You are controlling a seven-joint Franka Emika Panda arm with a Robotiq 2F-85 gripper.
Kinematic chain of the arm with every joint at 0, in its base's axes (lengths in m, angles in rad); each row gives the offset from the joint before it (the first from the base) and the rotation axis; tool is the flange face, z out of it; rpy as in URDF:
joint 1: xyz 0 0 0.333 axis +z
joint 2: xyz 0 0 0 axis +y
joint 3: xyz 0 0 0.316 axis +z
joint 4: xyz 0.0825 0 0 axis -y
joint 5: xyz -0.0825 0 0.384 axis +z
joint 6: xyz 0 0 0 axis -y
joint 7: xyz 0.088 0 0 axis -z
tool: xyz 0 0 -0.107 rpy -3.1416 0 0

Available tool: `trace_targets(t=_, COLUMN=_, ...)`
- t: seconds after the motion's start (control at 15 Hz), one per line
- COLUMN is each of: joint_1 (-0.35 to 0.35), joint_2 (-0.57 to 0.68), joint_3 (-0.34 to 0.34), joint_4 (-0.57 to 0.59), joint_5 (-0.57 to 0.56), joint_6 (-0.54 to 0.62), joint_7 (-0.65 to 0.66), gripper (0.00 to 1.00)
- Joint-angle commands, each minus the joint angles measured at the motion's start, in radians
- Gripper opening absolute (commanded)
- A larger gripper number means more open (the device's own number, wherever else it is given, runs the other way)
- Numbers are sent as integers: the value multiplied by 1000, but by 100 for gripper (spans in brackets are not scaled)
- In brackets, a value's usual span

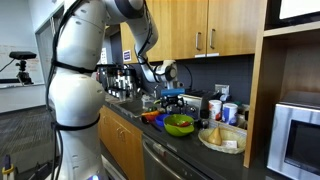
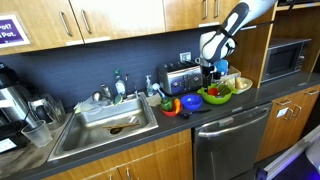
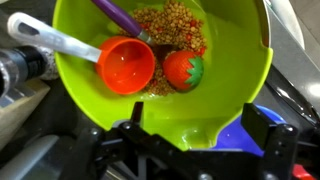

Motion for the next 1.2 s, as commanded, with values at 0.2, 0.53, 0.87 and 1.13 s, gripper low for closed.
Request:
trace_targets(t=0.2, joint_1=99, joint_2=-85, joint_3=3, joint_4=-14, joint_5=-98, joint_6=-69, joint_7=96, gripper=100)
trace_targets(t=0.53, joint_1=117, joint_2=-79, joint_3=13, joint_4=-14, joint_5=-79, joint_6=-74, joint_7=77, gripper=100)
trace_targets(t=0.87, joint_1=116, joint_2=-95, joint_3=31, joint_4=-32, joint_5=-58, joint_6=-64, joint_7=60, gripper=100)
trace_targets(t=1.13, joint_1=114, joint_2=-61, joint_3=28, joint_4=-7, joint_5=-67, joint_6=-62, joint_7=69, gripper=100)
